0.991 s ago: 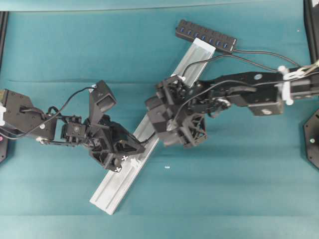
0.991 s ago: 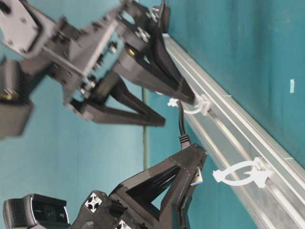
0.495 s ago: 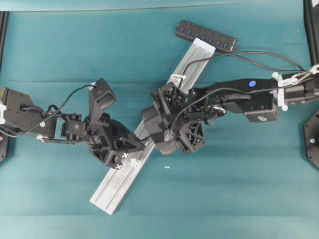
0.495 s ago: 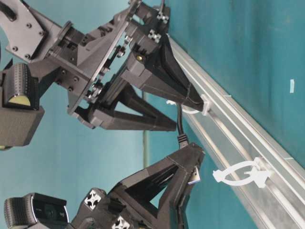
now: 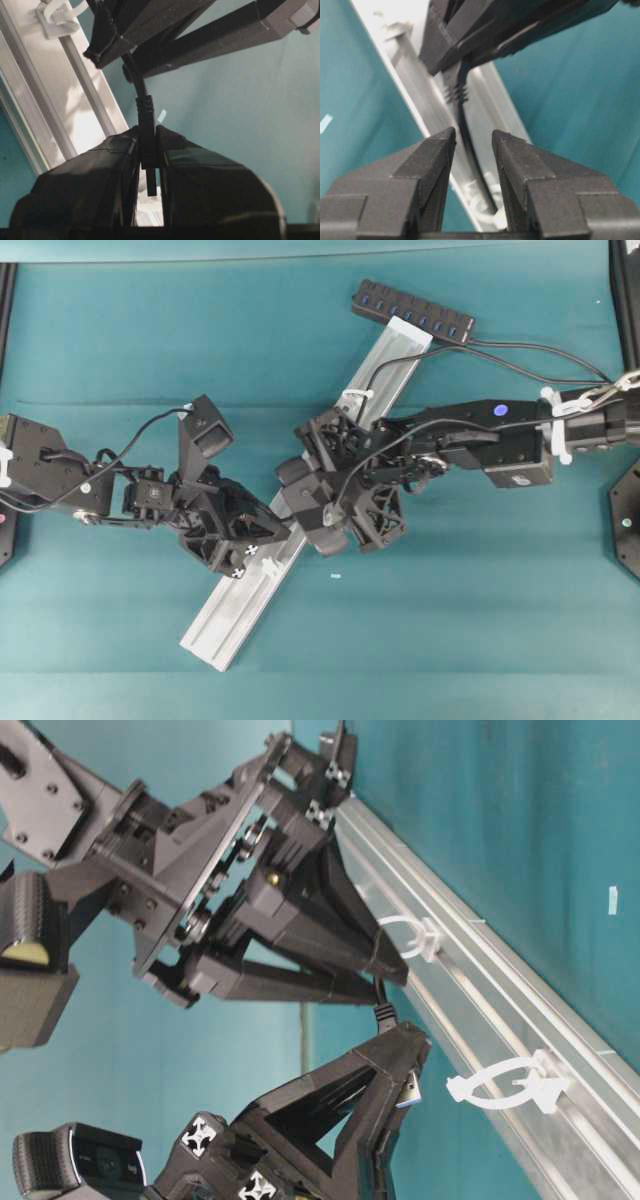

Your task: Pass the USB cable through three rings with both arms.

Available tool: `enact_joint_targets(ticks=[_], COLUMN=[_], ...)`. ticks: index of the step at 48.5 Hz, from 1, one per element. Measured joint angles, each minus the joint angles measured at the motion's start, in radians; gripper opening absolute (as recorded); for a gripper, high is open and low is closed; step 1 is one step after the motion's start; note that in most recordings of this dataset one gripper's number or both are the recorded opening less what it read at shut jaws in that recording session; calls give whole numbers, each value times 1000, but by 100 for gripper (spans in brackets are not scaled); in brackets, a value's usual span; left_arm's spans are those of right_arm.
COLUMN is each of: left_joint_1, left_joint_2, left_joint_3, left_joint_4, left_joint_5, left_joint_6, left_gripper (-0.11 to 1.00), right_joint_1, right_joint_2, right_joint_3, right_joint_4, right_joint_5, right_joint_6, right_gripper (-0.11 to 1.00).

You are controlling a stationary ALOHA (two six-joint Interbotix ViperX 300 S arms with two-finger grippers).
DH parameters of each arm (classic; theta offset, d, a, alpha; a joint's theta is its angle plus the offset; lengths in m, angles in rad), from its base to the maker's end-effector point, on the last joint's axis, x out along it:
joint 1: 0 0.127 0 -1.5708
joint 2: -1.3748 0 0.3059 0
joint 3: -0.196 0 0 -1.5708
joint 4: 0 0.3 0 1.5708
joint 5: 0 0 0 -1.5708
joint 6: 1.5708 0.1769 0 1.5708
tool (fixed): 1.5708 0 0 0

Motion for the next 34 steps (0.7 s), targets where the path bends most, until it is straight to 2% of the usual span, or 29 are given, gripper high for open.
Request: enact_joint_targets(ticks=[16, 20, 28, 34], left_joint_1=[2, 2, 0, 2], left_joint_2=[-2, -2, 0, -2], left_joint_3=[0, 0, 0, 0], left_joint_4=[-2, -2, 0, 0], left_joint_5=[0, 0, 0, 2], left_joint_6=[2, 0, 0, 0], left_gripper=[11, 11, 11, 11], right_joint_1=[8, 15, 20, 20], right_joint_2=[2, 3, 9, 21], right_joint_3=[-5, -5, -18, -43], right_joint_4=[0, -3, -14, -18], right_joint_5=[23, 28, 44, 77], right_joint_6=[-23, -41, -84, -91], right_gripper=[40, 34, 11, 10])
